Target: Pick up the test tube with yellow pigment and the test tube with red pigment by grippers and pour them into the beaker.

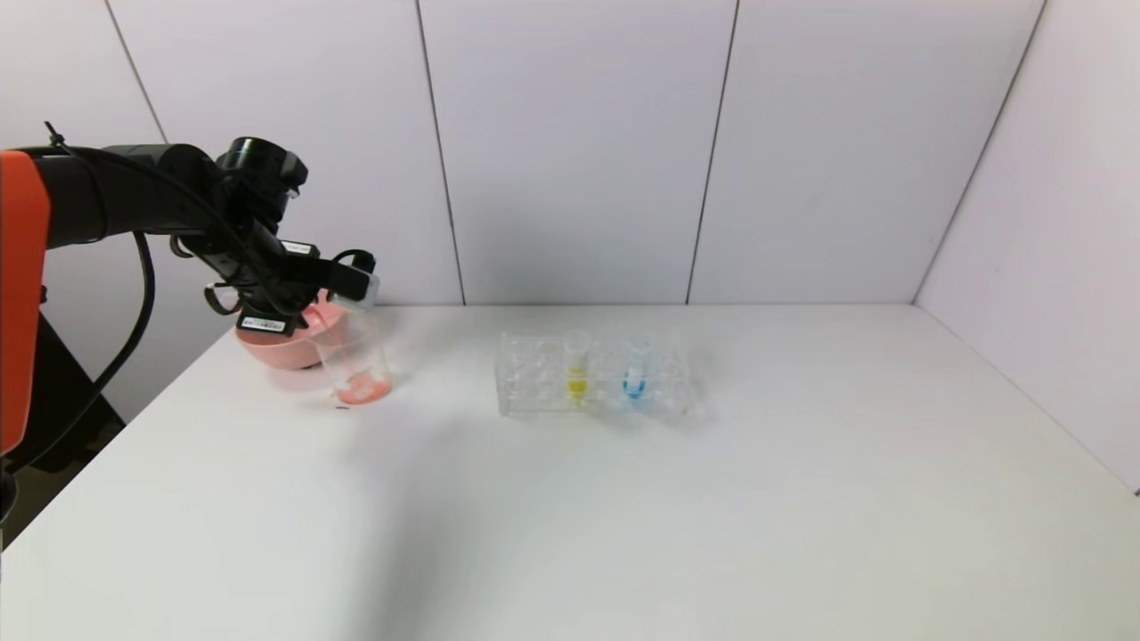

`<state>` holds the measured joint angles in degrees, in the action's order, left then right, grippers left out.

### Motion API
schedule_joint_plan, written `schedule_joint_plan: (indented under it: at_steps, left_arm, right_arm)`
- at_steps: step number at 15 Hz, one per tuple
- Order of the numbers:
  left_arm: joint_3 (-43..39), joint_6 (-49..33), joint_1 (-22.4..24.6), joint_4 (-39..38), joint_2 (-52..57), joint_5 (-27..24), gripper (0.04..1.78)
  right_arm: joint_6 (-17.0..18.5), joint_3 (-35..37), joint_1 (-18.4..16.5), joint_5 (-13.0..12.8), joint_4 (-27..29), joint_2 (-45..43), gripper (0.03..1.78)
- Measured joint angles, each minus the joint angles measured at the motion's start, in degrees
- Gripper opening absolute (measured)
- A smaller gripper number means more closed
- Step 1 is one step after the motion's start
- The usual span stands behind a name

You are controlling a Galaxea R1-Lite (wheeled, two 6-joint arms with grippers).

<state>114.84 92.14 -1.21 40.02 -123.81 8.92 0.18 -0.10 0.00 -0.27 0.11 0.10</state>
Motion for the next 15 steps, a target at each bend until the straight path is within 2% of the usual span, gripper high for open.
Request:
schedule_joint_plan:
  at_steps: [15]
  left_arm:
    - [0.0,0.0,-1.2,-0.9,0.0,1.9,0.52]
  right_arm:
    - [0.0,0.0,0.0,0.0,0.0,0.0,1.7]
